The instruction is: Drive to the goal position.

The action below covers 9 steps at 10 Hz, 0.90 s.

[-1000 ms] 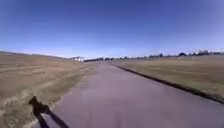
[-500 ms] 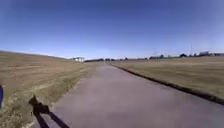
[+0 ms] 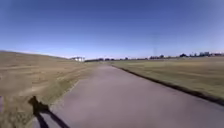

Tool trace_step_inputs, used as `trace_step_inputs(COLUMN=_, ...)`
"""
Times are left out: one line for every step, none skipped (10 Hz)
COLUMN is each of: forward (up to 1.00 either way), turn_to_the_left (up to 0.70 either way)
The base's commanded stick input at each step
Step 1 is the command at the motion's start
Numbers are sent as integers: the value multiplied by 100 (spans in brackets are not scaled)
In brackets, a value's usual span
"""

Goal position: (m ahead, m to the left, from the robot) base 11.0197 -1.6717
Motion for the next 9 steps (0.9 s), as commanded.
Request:
trace_step_inputs(forward=70, turn_to_the_left=0)
trace_step_inputs(forward=70, turn_to_the_left=0)
trace_step_inputs(forward=70, turn_to_the_left=0)
trace_step_inputs(forward=70, turn_to_the_left=0)
trace_step_inputs(forward=70, turn_to_the_left=0)
trace_step_inputs(forward=70, turn_to_the_left=0)
trace_step_inputs(forward=70, turn_to_the_left=0)
trace_step_inputs(forward=70, turn_to_the_left=0)
trace_step_inputs(forward=70, turn_to_the_left=0)
